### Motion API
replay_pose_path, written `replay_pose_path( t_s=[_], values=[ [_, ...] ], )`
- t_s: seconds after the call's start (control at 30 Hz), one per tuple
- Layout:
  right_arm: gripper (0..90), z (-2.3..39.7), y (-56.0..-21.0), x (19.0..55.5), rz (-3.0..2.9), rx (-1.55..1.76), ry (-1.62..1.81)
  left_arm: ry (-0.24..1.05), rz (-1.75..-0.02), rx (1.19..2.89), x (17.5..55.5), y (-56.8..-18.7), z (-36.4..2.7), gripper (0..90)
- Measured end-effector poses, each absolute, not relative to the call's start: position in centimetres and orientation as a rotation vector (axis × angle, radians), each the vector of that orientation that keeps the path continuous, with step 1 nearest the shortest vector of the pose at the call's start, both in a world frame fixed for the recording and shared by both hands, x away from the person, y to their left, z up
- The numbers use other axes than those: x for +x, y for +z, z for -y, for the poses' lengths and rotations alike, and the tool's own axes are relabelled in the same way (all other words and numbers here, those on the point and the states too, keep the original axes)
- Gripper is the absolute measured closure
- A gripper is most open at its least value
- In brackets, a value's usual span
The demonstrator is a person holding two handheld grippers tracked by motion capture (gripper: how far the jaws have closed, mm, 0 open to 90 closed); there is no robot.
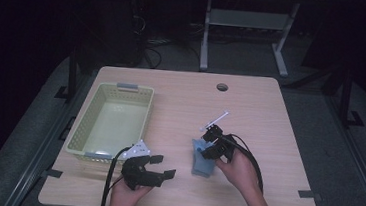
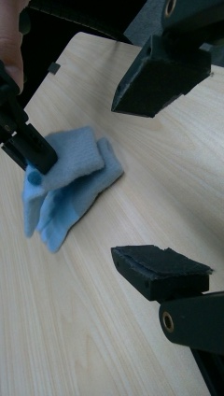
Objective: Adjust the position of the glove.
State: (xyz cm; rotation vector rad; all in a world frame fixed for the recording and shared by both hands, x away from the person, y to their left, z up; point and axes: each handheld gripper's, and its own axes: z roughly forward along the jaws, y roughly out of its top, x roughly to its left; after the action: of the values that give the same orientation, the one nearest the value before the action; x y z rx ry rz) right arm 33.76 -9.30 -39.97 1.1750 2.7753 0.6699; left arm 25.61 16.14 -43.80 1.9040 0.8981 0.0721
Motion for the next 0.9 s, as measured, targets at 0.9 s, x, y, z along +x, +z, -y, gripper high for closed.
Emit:
replay_pose_path(
  t_s=[0.9],
  values=[
    [73.9,8.8,-41.6,34.4,-2.776,1.21,0.658,0.057,-0.909,1.898,25.7,-44.1,-16.1,25.2]
  ],
)
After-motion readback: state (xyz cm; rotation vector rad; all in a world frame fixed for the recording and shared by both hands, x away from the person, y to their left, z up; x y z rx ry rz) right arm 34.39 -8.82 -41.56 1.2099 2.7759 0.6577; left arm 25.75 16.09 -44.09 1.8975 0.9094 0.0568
